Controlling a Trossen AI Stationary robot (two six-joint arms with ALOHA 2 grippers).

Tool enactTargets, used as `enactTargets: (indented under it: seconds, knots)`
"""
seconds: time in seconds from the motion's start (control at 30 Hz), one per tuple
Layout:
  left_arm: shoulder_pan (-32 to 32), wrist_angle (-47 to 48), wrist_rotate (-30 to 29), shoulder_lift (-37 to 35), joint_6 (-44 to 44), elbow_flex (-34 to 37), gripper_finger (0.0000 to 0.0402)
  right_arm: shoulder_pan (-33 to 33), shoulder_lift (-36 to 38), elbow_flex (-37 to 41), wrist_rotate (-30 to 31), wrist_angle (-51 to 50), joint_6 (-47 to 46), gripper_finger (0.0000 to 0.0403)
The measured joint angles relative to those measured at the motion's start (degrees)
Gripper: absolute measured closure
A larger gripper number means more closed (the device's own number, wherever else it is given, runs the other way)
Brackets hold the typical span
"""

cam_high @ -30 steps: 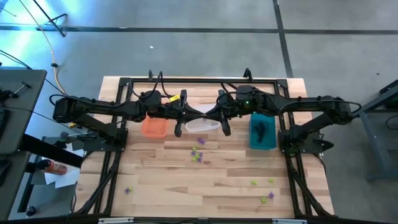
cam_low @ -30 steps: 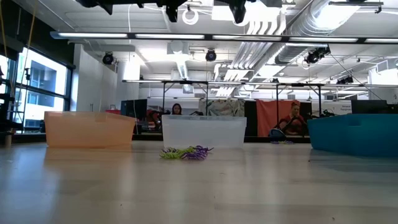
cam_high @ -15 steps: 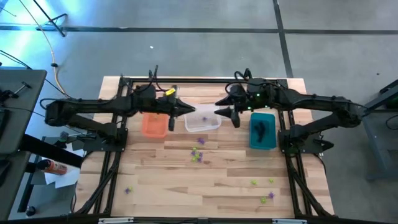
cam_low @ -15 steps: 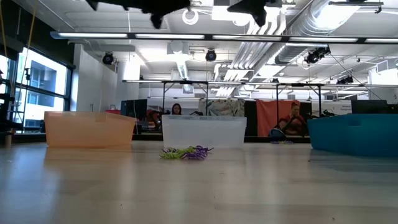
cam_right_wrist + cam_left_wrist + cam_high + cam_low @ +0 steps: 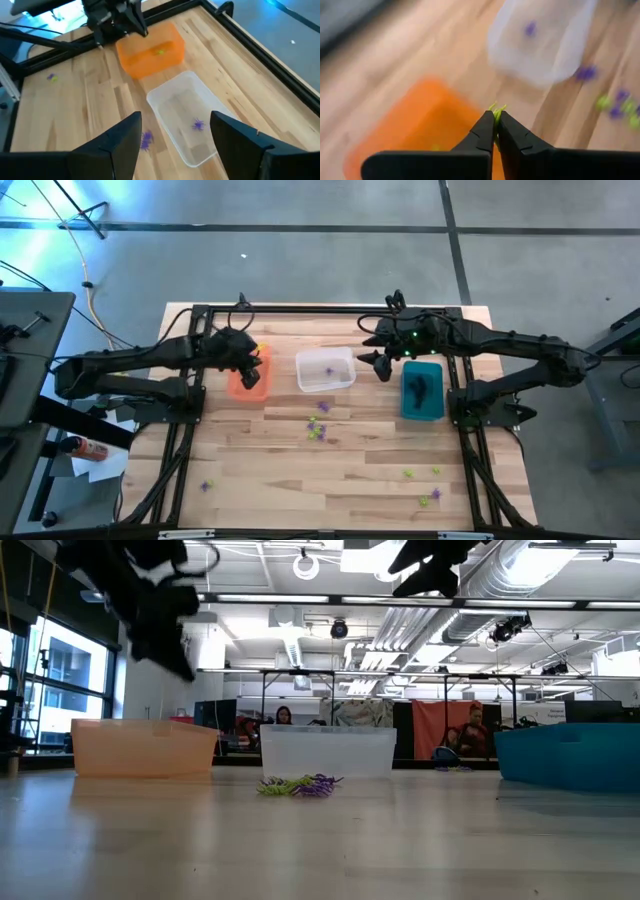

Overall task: Sort Halloween decoration
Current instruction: Put the green spider toy into the orange bin

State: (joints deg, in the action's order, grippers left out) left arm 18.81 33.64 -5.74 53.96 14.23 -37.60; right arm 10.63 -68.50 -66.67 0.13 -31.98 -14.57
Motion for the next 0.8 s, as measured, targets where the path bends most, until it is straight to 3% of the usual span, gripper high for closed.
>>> enactTargets:
  seconds: [0.1,0.33,0.57,0.8]
  knots:
    - [4.0,4.9,4.7,4.2,0.4,0.9,0.0401,0.0,0.0,0.0,1.1,0.0,0.0,0.0171]
    - [7.1,7.2,7.9,15.4,-3.4,0.9,0.0401,0.0,0.0,0.0,1.1,0.0,0.0,0.0171]
    - [7.1,6.6,7.2,23.4,-3.4,0.8,0.0401,0.0,0.0,0.0,1.1,0.0,0.0,0.0171]
    - [7.1,5.0,6.7,25.3,-3.4,0.8,0.0401,0.0,0.0,0.0,1.1,0.0,-0.5,0.0171]
